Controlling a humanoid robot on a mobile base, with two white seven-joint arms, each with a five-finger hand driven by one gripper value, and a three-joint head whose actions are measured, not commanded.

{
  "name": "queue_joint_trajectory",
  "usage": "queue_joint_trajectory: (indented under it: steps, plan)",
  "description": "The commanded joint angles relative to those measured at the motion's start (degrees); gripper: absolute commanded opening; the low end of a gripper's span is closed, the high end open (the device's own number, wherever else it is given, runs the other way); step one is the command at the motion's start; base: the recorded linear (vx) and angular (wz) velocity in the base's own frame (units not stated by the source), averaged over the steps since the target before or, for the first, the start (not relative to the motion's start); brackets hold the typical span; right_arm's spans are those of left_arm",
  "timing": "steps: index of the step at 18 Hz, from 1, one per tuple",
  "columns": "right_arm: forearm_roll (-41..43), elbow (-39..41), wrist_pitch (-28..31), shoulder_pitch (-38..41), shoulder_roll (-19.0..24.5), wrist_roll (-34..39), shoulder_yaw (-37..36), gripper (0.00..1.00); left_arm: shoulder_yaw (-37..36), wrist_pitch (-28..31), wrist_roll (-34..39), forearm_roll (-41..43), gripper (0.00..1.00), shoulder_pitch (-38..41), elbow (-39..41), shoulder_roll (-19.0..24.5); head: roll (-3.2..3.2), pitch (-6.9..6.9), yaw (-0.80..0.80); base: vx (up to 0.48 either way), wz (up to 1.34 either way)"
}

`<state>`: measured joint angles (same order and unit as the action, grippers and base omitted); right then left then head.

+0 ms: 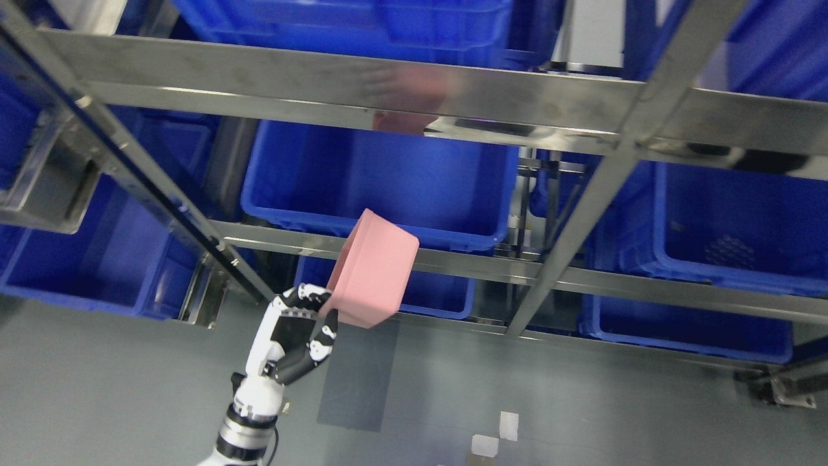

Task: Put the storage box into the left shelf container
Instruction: 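Extend the left hand into the blue bin and release the pink box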

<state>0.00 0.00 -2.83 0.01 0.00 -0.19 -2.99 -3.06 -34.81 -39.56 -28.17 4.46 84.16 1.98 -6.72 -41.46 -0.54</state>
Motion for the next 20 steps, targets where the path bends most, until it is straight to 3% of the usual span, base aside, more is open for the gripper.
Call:
queue_joint_trajectory:
  steps: [1, 5, 10, 16, 20]
  plan:
    - [1.2, 1.0, 0.0, -0.2, -1.0, 0.0, 0.0, 1.0, 10.3, 2.6, 0.0, 7.9, 0.04, -14.0, -18.3, 1.2, 0.0, 0.0, 0.0, -0.001, -0.37]
    - [1.2, 1.0, 0.0, -0.2, -1.0, 0.0, 0.0, 1.0, 10.0, 3.4, 0.0, 11.1, 0.04, -24.8, -27.4, 1.4, 0.0, 0.01, 0.0, 0.0, -0.23]
    - [1.2, 1.0, 0.0, -0.3, -1.0, 0.1, 0.0, 1.0, 9.1, 3.4, -0.3, 34.1, 0.07, -39.6, -40.3, 1.6, 0.0, 0.01, 0.0, 0.002, 0.01]
    - [1.2, 1.0, -0.1, -0.2, -1.0, 0.0, 0.0, 1.0, 5.5, 3.1, -0.3, 59.4, 0.08, -47.2, -42.9, 0.7, 0.0, 0.01, 0.0, 0.0, 0.02]
    - [1.2, 1.0, 0.0, -0.2, -1.0, 0.0, -0.1, 1.0, 5.4, 3.0, -0.2, 65.3, 0.09, -50.0, -42.9, 0.7, 0.0, 0.01, 0.0, 0.0, 0.0]
